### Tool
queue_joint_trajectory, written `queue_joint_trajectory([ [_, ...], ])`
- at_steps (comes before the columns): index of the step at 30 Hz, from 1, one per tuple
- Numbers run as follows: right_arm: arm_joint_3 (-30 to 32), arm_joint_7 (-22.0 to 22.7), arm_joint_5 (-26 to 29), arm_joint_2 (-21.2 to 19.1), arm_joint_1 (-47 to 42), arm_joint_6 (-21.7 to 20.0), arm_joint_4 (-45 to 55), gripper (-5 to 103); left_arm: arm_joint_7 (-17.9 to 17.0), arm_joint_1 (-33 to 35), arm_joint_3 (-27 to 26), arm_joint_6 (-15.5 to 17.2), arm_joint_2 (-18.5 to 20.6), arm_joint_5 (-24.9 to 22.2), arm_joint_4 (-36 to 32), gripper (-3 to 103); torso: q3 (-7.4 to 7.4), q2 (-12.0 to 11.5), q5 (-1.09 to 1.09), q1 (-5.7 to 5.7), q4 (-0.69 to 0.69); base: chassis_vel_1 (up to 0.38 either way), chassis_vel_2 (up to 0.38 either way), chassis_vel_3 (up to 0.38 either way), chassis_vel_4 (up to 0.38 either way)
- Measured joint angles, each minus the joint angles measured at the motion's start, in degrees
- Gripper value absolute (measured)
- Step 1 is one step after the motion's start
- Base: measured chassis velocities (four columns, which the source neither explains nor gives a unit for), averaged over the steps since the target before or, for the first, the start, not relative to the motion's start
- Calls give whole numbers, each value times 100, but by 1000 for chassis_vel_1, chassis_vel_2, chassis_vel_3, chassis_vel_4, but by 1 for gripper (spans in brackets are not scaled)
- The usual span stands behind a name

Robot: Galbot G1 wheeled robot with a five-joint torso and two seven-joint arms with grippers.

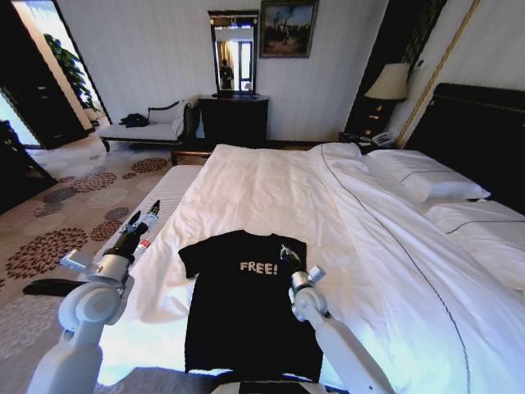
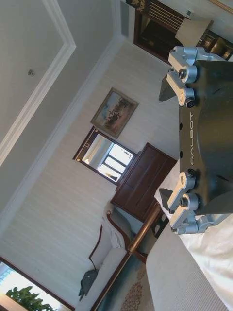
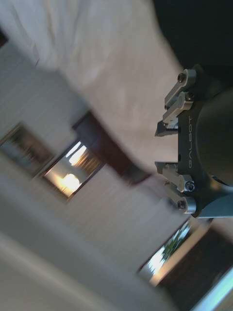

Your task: Fold the clothes on the bed.

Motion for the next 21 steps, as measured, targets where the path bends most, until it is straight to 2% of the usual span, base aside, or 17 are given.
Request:
queue_joint_trajectory([
  [2,67,-159,134,-27,-44,85,215,41,-21,-33,16,10,-17,-17,22,100,0,0,0,0,0,0,0,0,0],
  [4,118,-187,170,-48,-61,102,296,41,-27,-46,23,16,-25,-19,30,100,0,0,0,0,0,0,0,0,0],
  [7,363,-81,265,-106,-101,95,408,57,-48,-64,20,49,-29,9,100,100,0,0,1,0,0,0,0,0,0],
  [9,444,-11,278,-118,-115,80,430,57,-81,-65,18,73,-26,51,143,100,0,0,1,0,0,0,0,0,0],
  [12,790,318,213,-160,-189,45,474,74,-460,13,63,355,5,566,612,100,0,0,1,0,-2,0,0,0,0],
  [13,869,378,147,-175,-216,46,472,79,-501,91,130,395,-16,774,797,100,0,0,1,0,-1,0,0,0,0],
  [14,869,378,147,-175,-216,46,472,79,-501,91,130,395,-16,774,797,100,0,0,1,0,-1,0,0,0,0],
  [15,942,431,66,-180,-238,48,455,84,-477,165,255,386,-113,1057,1091,100,0,0,-1,0,2,0,0,0,0],
  [16,971,476,30,-175,-243,47,445,90,-464,159,325,372,-212,1126,1257,100,0,0,0,0,2,0,0,0,0],
  [17,991,526,0,-166,-245,41,439,95,-469,133,388,373,-295,1077,1376,100,0,0,0,0,2,0,0,0,0],
  [18,991,526,0,-166,-245,41,439,95,-469,133,388,373,-295,1077,1376,100,0,0,0,0,2,0,0,0,0],
  [21,1027,687,-103,-142,-258,-11,432,99,-602,-114,606,548,-589,123,1706,100,0,0,1,0,0,0,0,0,0],
])
